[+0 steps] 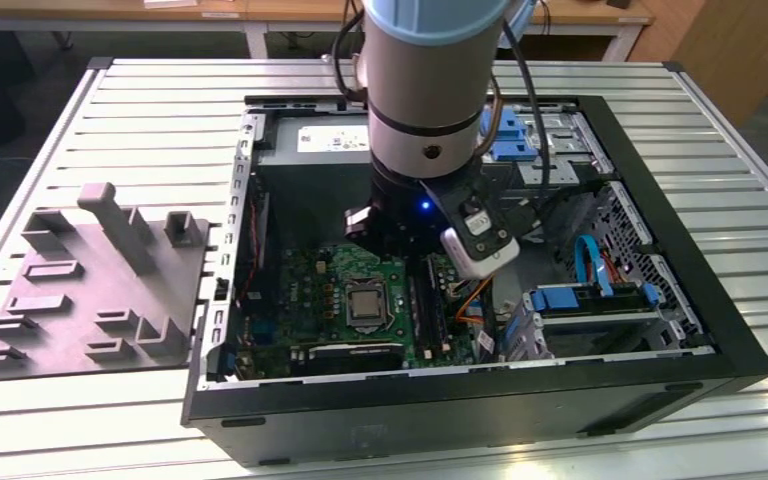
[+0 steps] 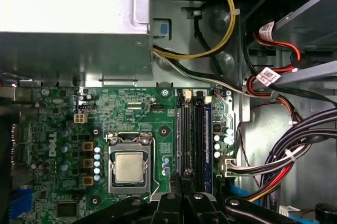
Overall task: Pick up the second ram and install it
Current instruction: 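Insert the second ram into the second slot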
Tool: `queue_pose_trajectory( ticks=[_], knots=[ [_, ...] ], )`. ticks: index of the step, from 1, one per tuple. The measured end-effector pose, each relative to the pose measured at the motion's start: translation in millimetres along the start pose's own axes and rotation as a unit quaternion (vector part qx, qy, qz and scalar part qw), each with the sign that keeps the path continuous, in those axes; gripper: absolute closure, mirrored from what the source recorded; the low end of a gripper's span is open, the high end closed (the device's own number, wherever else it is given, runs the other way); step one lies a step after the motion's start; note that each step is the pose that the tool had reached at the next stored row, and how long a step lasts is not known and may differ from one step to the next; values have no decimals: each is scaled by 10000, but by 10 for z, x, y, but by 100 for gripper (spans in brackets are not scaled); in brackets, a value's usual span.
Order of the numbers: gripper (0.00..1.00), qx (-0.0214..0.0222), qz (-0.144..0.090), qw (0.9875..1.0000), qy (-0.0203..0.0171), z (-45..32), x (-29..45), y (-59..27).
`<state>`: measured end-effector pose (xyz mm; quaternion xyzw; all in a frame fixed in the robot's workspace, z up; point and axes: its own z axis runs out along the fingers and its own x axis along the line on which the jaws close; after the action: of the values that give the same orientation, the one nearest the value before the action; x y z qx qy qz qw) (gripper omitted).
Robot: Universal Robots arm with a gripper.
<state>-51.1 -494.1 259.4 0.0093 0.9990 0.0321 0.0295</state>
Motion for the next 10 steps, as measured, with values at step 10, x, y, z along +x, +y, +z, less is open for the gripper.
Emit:
queue_pose_trajectory(
  ticks=[10],
  knots=[
    [88,0,0,10000,5,19,-15,0]
  ],
)
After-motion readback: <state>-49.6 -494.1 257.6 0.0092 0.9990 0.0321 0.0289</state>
